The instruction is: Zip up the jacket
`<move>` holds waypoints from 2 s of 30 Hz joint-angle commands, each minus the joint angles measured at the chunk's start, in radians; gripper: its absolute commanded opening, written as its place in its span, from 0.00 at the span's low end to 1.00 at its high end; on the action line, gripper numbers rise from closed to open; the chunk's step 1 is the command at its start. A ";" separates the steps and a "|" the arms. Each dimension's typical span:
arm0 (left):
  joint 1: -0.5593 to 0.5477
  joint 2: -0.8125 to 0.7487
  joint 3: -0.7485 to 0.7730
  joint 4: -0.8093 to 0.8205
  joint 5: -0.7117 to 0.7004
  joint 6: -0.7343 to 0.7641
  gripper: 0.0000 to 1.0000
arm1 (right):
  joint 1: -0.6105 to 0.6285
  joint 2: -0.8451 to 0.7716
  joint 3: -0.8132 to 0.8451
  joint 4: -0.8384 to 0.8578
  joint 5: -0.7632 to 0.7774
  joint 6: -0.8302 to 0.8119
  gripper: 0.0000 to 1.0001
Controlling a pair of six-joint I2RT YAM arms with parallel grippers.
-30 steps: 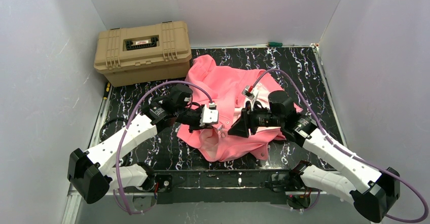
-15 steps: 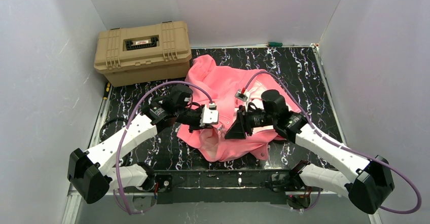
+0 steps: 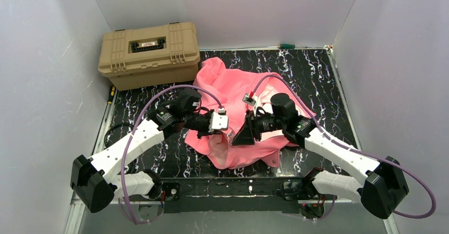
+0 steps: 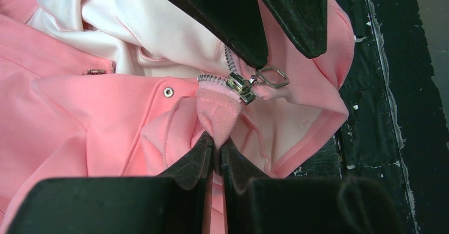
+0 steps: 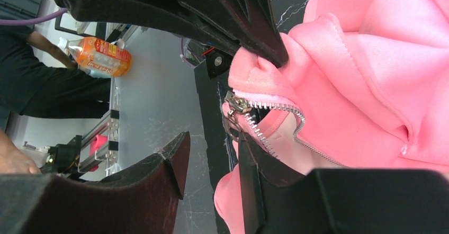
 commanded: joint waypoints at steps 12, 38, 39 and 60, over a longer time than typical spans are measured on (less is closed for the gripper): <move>-0.016 -0.013 0.015 -0.009 0.007 0.015 0.00 | -0.006 -0.009 -0.074 0.135 -0.036 0.045 0.41; -0.032 -0.018 0.021 -0.020 -0.006 0.034 0.00 | -0.027 0.064 -0.152 0.376 -0.092 0.171 0.50; -0.032 -0.017 0.022 -0.021 -0.008 0.035 0.00 | -0.027 0.071 -0.161 0.408 -0.096 0.186 0.50; -0.048 -0.004 0.044 -0.041 -0.007 0.051 0.00 | -0.032 0.094 -0.202 0.531 -0.047 0.198 0.55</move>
